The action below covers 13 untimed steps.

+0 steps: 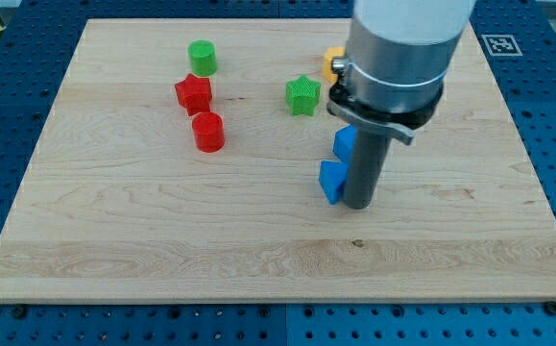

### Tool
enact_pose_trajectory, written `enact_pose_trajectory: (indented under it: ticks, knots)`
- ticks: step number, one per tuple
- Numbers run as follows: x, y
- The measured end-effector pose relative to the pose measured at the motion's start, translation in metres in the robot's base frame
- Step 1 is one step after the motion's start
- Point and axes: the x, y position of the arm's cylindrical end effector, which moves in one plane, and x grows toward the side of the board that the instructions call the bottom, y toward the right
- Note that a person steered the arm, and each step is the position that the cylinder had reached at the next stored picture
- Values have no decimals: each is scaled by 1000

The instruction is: Push the triangle to the top left of the blue cube

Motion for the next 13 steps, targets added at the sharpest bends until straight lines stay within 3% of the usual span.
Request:
enact_pose_trajectory:
  ticks: [3, 13]
  knots:
    - [-1, -14]
    - [-65, -60]
